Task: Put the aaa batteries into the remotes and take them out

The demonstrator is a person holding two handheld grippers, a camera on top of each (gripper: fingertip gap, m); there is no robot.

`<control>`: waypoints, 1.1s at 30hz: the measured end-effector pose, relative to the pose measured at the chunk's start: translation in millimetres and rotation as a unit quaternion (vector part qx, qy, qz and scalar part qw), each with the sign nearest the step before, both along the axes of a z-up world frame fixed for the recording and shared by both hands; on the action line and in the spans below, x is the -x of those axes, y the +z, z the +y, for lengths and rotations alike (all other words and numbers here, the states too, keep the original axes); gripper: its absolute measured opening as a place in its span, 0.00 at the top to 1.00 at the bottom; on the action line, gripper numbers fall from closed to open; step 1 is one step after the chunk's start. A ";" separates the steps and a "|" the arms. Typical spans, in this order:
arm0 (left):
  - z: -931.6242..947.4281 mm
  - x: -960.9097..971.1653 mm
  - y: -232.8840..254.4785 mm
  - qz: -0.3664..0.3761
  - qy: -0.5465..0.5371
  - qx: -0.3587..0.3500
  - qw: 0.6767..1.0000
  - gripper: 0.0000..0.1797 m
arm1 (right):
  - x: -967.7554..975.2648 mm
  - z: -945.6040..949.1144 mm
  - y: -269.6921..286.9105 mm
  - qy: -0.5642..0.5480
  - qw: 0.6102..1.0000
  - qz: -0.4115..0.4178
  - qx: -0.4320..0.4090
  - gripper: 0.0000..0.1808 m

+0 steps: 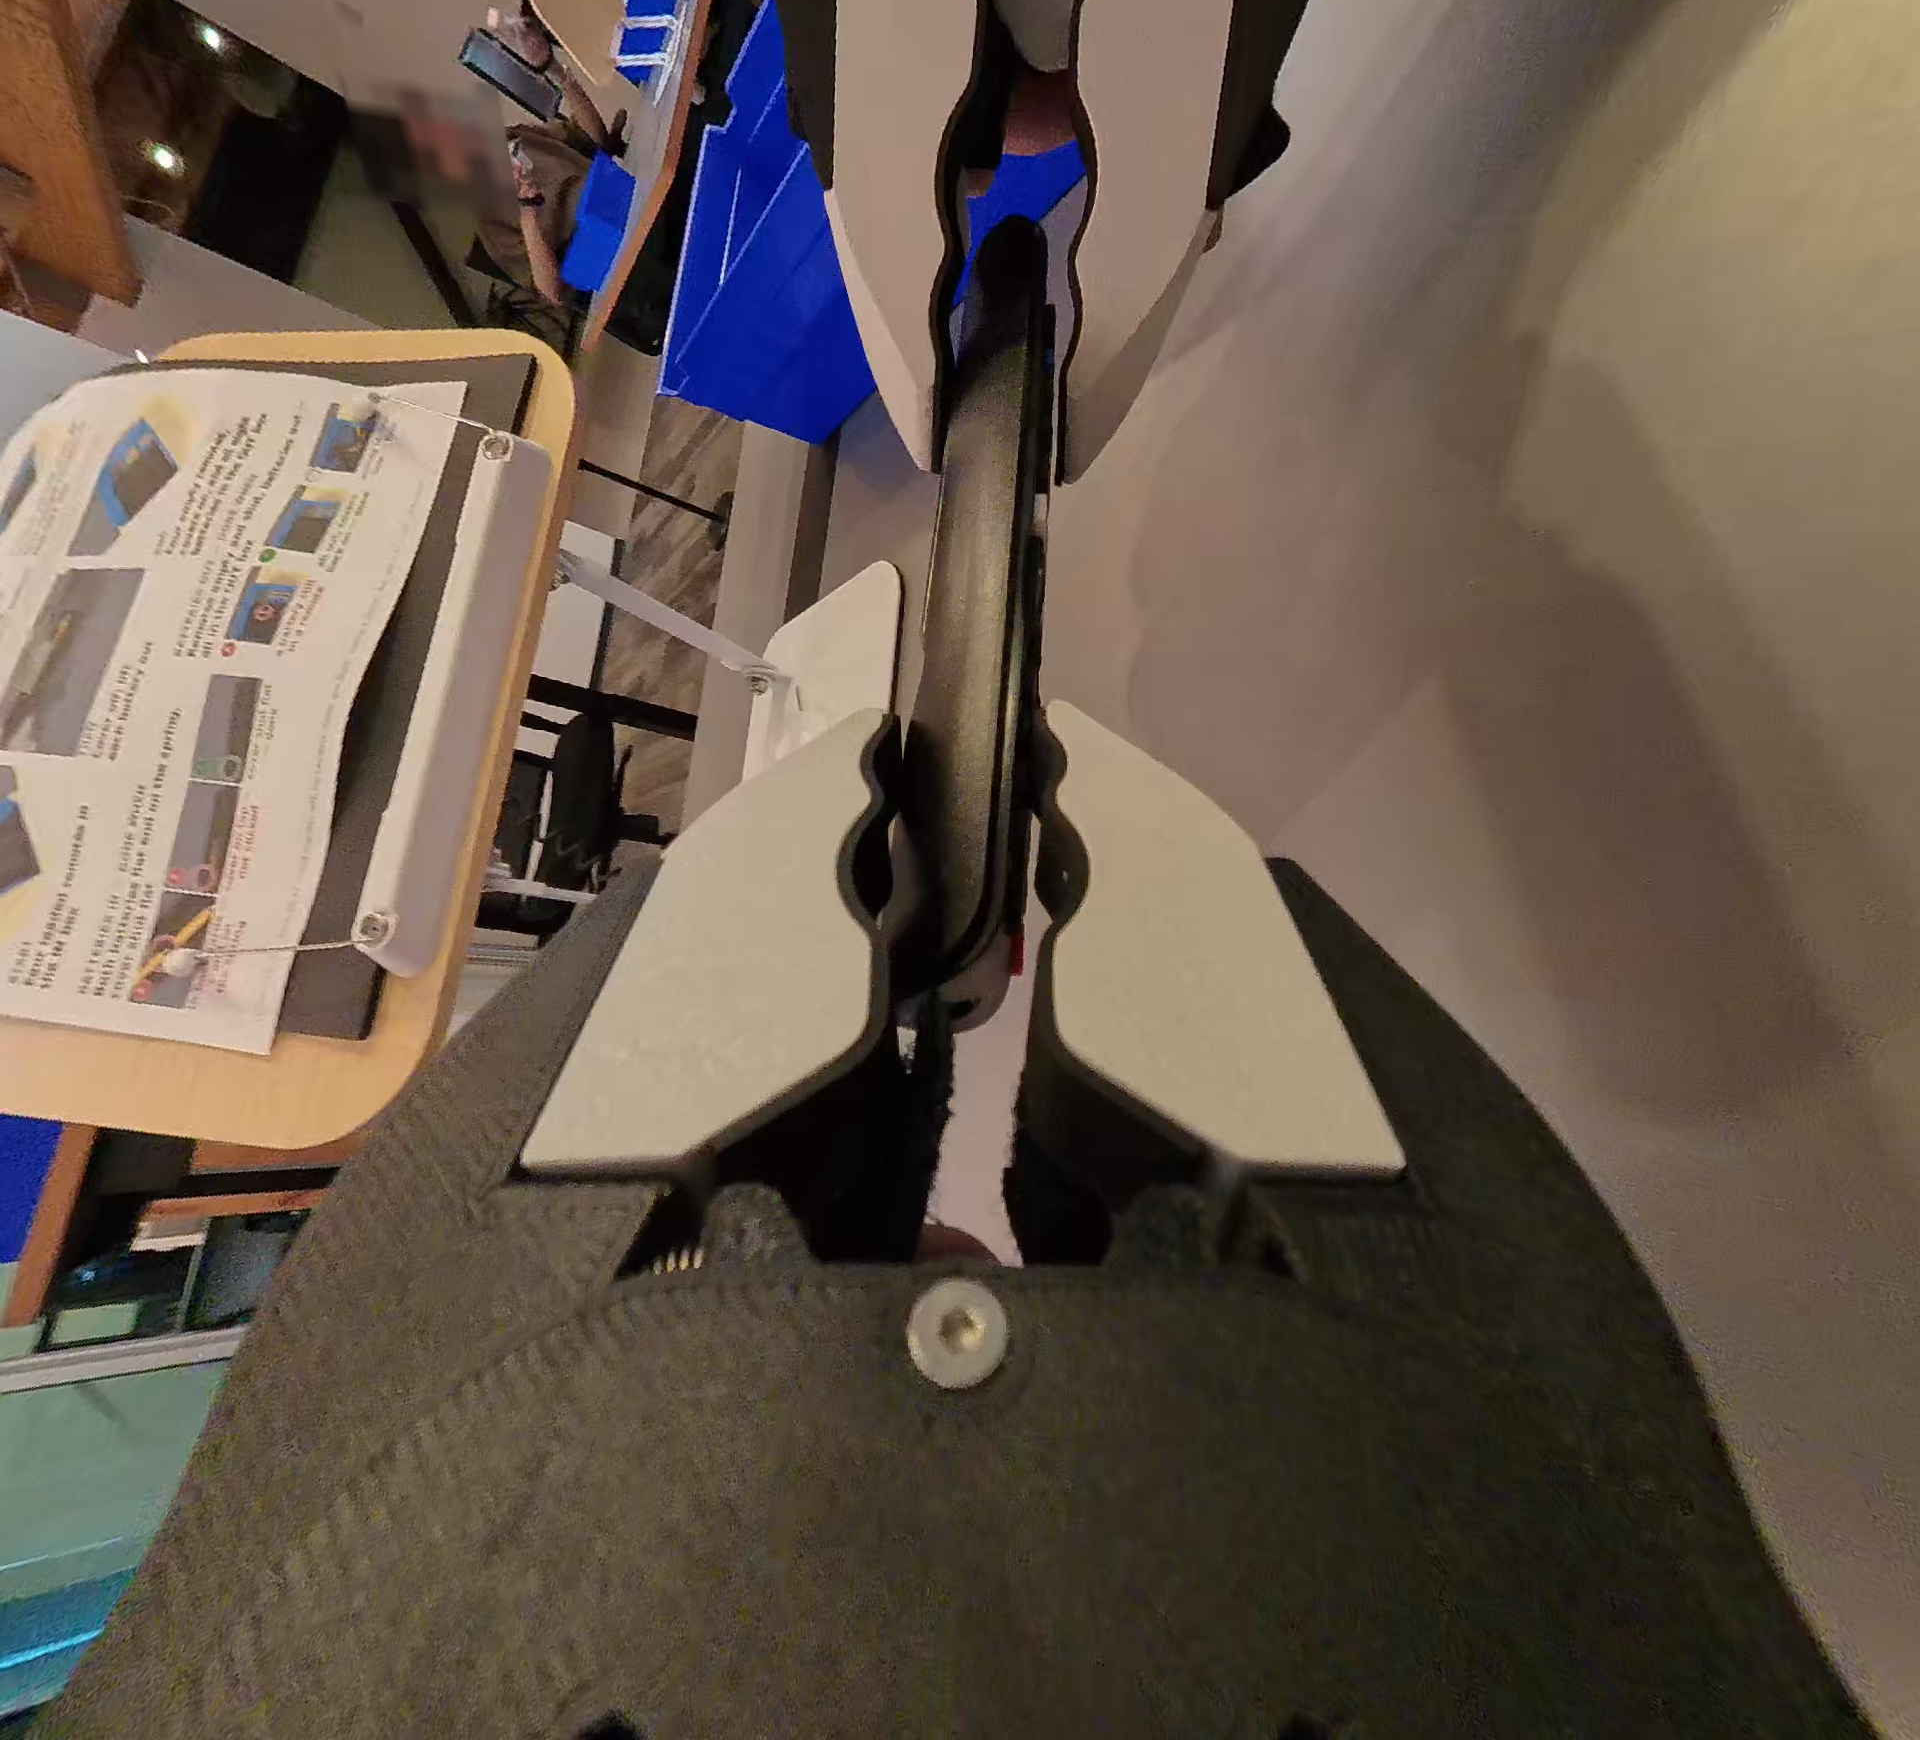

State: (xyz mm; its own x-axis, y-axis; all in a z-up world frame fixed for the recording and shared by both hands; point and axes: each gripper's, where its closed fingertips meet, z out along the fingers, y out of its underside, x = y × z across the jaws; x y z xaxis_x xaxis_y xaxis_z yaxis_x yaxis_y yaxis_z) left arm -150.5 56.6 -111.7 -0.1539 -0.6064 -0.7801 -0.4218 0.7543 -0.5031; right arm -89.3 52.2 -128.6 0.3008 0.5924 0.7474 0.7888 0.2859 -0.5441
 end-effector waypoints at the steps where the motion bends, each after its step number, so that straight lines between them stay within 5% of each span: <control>1: 0.3 0.2 0.7 0.002 -0.001 -0.008 1.000 0.87 | -0.1 -0.1 0.5 0.000 1.000 -0.008 -0.006 0.86; 6: 9.1 2.0 5.2 -0.007 0.005 -0.004 1.000 0.85 | 1.3 0.3 5.6 -0.016 1.000 -0.007 -0.019 0.87; 9: 19.5 6.7 21.5 -0.070 0.024 0.035 0.997 0.72 | -3.4 5.0 13.9 -0.038 0.998 0.025 -0.035 0.87; 12: 26.7 9.5 31.4 -0.137 0.035 0.209 0.968 0.57 | -5.0 8.5 26.4 -0.052 0.996 0.053 -0.057 0.87; 14: 20.7 8.3 47.6 -0.209 0.003 0.343 0.916 0.53 | -0.1 6.2 34.0 -0.051 0.994 0.071 -0.067 0.87; 17: 15.4 5.8 63.3 -0.278 -0.034 0.444 0.851 0.54 | 8.1 3.4 38.4 -0.053 0.992 0.061 -0.092 0.87; 21: 14.5 5.3 75.2 -0.318 -0.073 0.524 0.787 0.67 | 17.7 -0.2 38.9 -0.053 0.991 0.058 -0.109 0.87; 30: 14.5 7.8 87.6 -0.373 -0.123 0.592 0.704 0.64 | 20.8 0.6 52.9 -0.082 0.984 0.069 -0.144 0.87; 33: 14.2 7.6 93.1 -0.389 -0.128 0.587 0.699 0.66 | 26.9 -1.9 52.3 -0.080 0.983 0.062 -0.155 0.87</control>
